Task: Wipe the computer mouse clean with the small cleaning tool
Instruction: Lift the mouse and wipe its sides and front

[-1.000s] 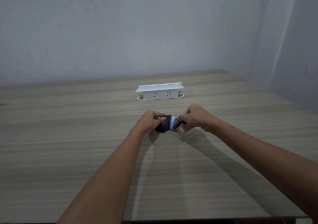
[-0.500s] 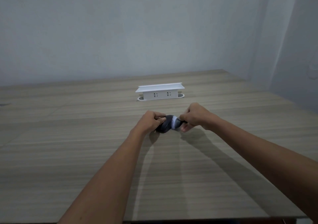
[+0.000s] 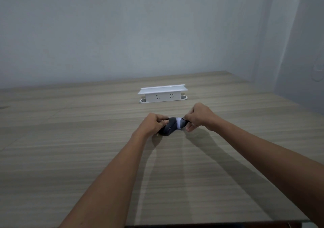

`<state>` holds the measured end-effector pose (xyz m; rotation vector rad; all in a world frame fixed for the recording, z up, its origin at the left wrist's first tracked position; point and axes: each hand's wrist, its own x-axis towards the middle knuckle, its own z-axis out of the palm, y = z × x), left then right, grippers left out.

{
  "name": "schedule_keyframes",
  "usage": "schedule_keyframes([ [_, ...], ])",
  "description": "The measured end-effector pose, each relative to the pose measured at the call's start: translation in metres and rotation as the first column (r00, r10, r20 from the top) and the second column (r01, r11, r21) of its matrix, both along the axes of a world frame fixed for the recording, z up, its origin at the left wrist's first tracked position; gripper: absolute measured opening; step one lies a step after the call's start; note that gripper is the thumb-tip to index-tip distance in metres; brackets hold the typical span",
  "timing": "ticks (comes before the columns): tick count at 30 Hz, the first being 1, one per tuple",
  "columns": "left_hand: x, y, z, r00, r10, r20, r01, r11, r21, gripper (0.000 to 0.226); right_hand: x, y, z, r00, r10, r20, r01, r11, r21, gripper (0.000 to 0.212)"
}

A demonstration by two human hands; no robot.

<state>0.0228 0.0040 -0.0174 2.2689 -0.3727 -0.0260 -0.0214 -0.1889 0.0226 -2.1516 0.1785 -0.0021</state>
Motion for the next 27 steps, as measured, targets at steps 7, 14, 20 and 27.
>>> schedule_keyframes([
  [7, 0.000, -0.001, -0.001, 1.000, 0.002, 0.005, -0.002, 1.000, -0.006, 0.033, -0.001, 0.008, 0.005, 0.978, 0.161, -0.133, -0.147, 0.983, 0.107, 0.021],
  [14, -0.001, 0.001, -0.001, 1.000, -0.003, -0.009, 0.003, 1.000, 0.001, 0.036, 0.012, -0.010, -0.004, 0.999, -0.042, 0.023, 0.042, 0.999, -0.002, 0.027],
  [20, -0.003, -0.001, 0.003, 1.000, 0.002, 0.018, -0.003, 0.999, 0.048, 0.035, 0.010, -0.016, -0.008, 0.996, -0.048, 0.076, 0.041, 0.995, 0.096, 0.028],
  [27, -0.002, -0.010, 0.007, 1.000, -0.017, 0.015, 0.014, 0.988, 0.154, 0.053, 0.012, -0.021, 0.001, 0.990, -0.004, 0.140, -0.010, 0.995, 0.096, 0.023],
])
